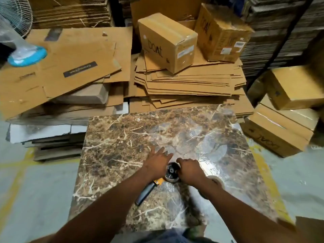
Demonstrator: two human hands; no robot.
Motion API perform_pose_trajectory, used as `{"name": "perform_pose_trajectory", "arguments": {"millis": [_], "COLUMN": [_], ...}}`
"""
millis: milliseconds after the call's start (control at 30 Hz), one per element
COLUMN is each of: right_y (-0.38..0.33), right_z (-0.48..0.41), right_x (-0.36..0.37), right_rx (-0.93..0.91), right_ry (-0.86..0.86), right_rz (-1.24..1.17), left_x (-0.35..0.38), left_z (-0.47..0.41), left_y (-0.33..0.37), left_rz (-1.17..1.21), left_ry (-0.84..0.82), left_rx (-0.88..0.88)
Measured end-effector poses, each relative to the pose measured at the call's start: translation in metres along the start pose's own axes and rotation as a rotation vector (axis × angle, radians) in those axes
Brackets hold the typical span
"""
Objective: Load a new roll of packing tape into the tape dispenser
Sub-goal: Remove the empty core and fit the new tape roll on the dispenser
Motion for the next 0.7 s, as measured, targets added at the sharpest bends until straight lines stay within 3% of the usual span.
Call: {"name": "perform_pose_trajectory", "arguments": {"millis": [133,367,533,700], "right_y": [-0.002,0.003,-0.001,-0.006], "right_z": [0.002,-0.014,-0.018,-0.023], "right_x": [0.016,0.035,0.042,0.047], "right_rx": [0.017,0.157,0.193,0.217], "right_ry": [-0.016,-0.085,-0.044,-0.098], "right_rz": [-0.089,-0.396,-0.25,-0.334], "left_x": [0.012,0.01,0.005,0.03], "left_z": [-0.006,-0.015,-0.021,-0.03], "left_y": [0.008,0.004,0.001,0.005], "left_rz": [-0.089,-0.12,-0.092,-0.016], "left_ry": [-0.059,0.061,0.089,0.003], "left_rx": [0.059,-0.021,-0.058,0.009]}}
Point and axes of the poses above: each hand's wrist, its own z-axis away from the middle knuckle, its own x-axis out of the palm, y = z × x, the point moved 9 cm from there along -z, towards the middle knuckle, and after that the axes turned 5 degrees about x, right-handed, at the moved point
